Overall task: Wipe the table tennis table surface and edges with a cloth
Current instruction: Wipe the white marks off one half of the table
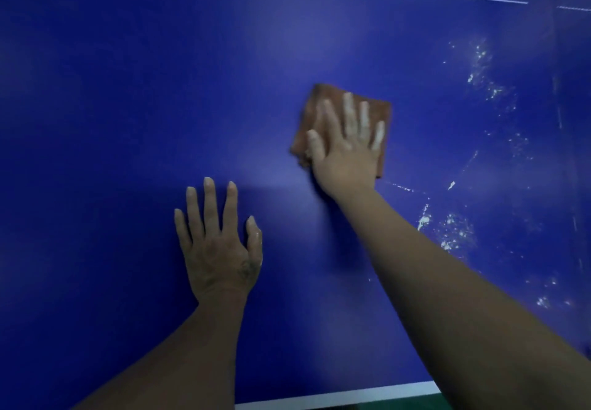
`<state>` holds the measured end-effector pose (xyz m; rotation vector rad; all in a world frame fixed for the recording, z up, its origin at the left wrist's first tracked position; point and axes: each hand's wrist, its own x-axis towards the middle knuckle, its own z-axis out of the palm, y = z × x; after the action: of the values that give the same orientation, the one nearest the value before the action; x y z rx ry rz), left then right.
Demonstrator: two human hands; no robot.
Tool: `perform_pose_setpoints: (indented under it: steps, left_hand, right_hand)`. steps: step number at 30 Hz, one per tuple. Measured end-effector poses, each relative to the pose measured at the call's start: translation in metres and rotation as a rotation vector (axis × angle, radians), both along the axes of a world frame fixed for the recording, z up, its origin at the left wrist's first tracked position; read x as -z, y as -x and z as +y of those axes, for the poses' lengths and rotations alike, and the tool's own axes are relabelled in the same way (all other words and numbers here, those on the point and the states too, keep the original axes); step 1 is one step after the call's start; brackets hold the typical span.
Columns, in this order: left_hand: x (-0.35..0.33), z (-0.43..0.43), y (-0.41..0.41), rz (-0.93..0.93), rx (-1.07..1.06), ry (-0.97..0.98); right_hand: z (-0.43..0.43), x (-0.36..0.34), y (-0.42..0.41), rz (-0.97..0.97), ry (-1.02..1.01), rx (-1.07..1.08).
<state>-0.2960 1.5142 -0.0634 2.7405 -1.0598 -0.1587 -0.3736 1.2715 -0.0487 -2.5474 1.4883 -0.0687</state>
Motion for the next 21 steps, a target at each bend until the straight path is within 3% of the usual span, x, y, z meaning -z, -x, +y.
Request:
perform_pose_setpoints:
  steps: [4,6,8,12,16,18,21]
  left_hand:
    - [-0.001,0.000,0.000,0.005,-0.002,0.003]
    - [-0.002,0.000,0.001,0.006,-0.006,0.012]
    - [-0.003,0.000,0.001,0.011,-0.012,0.011]
    - [-0.005,0.000,0.001,0.016,-0.006,-0.004]
    - [-0.005,0.001,0.001,0.016,-0.007,-0.004]
    - [-0.005,0.000,0.001,0.008,-0.004,0.007]
    - [-0.006,-0.001,0.001,0.005,-0.005,0.014]
  right_hand:
    - [0.007,0.007,0.035,-0.035,0.078,-0.476]
    - [-0.017,0.009,0.070,-0.021,0.114,-0.569]
    - [-0.043,0.007,0.104,0.017,0.118,-0.456]
    - [-0.057,-0.004,0.156,0.065,-0.015,0.085]
    - [-0.012,-0.002,0.134,0.042,-0.031,0.500]
    - [0.016,0.000,0.103,0.023,-0.015,0.580]
    - [0.054,0.002,0.062,0.025,0.019,0.386]
